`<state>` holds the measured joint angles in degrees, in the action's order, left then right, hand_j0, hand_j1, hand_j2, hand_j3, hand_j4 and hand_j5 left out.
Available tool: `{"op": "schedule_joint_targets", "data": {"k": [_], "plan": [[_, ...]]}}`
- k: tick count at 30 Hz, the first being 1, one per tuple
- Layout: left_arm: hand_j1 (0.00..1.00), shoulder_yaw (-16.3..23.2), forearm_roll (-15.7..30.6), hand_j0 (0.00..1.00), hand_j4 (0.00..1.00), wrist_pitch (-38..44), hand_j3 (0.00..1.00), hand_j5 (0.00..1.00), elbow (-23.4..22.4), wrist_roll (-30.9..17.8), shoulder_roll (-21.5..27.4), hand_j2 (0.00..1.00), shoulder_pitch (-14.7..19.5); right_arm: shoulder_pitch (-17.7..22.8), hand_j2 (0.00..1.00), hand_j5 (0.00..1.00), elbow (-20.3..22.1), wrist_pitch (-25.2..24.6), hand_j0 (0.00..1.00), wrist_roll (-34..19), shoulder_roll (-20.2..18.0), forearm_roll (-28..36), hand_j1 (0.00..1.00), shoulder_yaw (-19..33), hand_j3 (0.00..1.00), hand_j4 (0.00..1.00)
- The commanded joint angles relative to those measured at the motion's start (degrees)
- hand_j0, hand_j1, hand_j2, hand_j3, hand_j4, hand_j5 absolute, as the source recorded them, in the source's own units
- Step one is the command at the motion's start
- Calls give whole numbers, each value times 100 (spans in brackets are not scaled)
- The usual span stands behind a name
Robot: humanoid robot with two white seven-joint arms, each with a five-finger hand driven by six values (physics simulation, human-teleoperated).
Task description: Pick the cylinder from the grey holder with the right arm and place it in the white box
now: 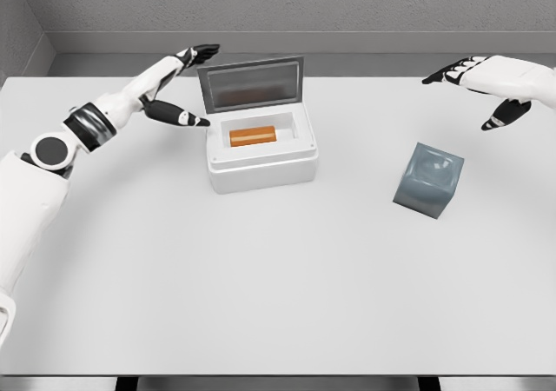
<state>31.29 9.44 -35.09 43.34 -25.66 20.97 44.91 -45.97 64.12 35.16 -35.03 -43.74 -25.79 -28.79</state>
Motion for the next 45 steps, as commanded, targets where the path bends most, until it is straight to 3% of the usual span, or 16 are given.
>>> {"op": "schedule_joint_targets", "data": {"k": [1, 7, 9, 11, 16, 18, 23, 26, 32, 45], "plan": [[100, -9, 75, 100, 100, 9, 100, 100, 96, 0, 30, 100, -9, 0, 100, 100, 22, -16, 100, 3, -12, 30, 100, 5, 100, 100], [100, 0, 181, 100, 100, 9, 100, 100, 236, -9, 126, 100, -97, -26, 100, 100, 30, -16, 100, 3, -29, 39, 100, 22, 100, 100], [100, 26, 461, 100, 100, 9, 100, 100, 772, -9, 407, 100, -290, -9, 100, 100, 74, -16, 100, 3, -3, 39, 100, 22, 100, 100], [100, 527, 1042, 100, 100, 9, 100, 100, 1256, -9, 794, 100, -316, -18, 100, 100, 83, -16, 100, 3, -21, 83, 100, 22, 100, 100], [100, 607, 1323, 100, 100, 9, 100, 100, 1845, -9, 1120, 100, -352, -26, 100, 100, 83, -16, 100, 3, -38, 83, 100, 22, 100, 100], [100, 853, 1516, 100, 100, 9, 100, 100, 2038, -9, 1234, 100, -352, -26, 100, 100, 83, -16, 100, 3, -38, 83, 100, 22, 100, 100], [100, 940, 1525, 100, 100, 9, 100, 100, 1995, -9, 1252, 100, -396, -26, 100, 100, 83, -16, 100, 3, -47, 83, 100, 22, 100, 100], [100, 923, 1516, 100, 100, 9, 100, 100, 1511, -9, 1067, 100, -238, -26, 100, 100, 83, -16, 100, 3, -47, 83, 100, 22, 100, 100], [100, 914, 1516, 100, 100, 9, 100, 100, 1379, -18, 979, 100, -193, -35, 100, 100, 74, -16, 100, 3, -21, 92, 100, 22, 100, 100], [100, 1055, 1525, 100, 100, 9, 100, 100, 1590, -229, 1023, 100, -290, -35, 100, 100, 83, -16, 100, 3, -38, 92, 100, 5, 100, 100]]}}
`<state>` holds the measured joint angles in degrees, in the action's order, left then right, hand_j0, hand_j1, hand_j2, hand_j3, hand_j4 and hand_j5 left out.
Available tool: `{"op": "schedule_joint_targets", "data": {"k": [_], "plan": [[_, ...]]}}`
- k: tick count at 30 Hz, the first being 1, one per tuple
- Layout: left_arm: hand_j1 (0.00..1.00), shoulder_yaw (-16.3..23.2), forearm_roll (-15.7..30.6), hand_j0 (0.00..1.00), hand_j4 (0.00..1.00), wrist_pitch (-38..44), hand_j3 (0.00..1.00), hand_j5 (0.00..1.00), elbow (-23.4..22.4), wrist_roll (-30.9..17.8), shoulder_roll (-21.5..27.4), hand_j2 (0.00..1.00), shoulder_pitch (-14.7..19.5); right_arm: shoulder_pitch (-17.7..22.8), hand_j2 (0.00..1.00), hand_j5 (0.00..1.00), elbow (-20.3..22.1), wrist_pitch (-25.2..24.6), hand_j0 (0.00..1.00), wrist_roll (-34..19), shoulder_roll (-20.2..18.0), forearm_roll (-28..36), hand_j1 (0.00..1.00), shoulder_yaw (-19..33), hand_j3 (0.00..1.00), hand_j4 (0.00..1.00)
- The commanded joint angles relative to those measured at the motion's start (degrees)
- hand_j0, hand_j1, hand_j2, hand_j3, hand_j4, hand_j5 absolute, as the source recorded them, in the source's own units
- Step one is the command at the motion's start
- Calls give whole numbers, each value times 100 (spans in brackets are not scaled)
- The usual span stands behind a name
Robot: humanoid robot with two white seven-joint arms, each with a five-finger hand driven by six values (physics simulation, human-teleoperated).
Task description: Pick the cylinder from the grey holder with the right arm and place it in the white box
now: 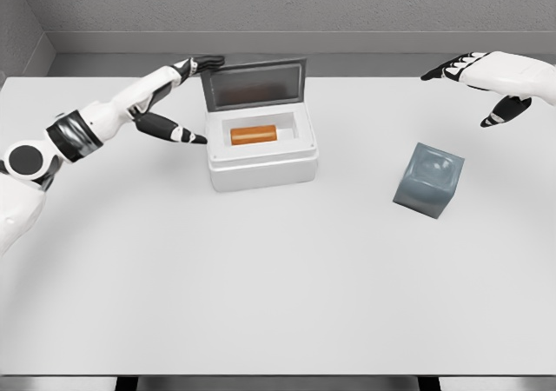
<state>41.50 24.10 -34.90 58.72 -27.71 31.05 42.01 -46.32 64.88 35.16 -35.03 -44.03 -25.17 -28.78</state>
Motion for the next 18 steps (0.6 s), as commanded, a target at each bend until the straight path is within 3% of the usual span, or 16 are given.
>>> {"op": "schedule_joint_targets", "data": {"k": [1, 7, 11, 12, 16, 18], "plan": [[100, 34, 77, 100, 100, -10, 100, 100, 70, -24, 50, 100, 0, 0, 100, 100, -2, -16, 100, 3, -9, 30, 100, 4, 100, 100], [100, 34, 604, 100, 100, -10, 100, 100, 975, -24, 692, 100, -202, 0, 100, 100, -2, -16, 100, 3, -9, 30, 100, 4, 100, 100], [100, 34, 640, 100, 100, -10, 100, 100, 1002, -33, 762, 100, -246, 0, 100, 100, 7, -16, 100, 3, -18, 30, 100, 4, 100, 100], [100, 34, 613, 100, 100, -10, 100, 100, 879, -33, 798, 100, -255, 0, 100, 100, 7, -16, 100, 3, -18, 30, 100, 4, 100, 100], [100, 25, 525, 100, 100, -10, 100, 100, -352, -33, 903, 100, -290, -9, 100, 100, -2, -16, 100, 3, -35, 30, 100, 4, 100, 100], [100, 34, 411, 100, 100, -10, 100, 100, -677, -24, 885, 100, -299, -9, 100, 100, 7, -16, 100, 3, -35, 30, 100, 13, 100, 100]]}}
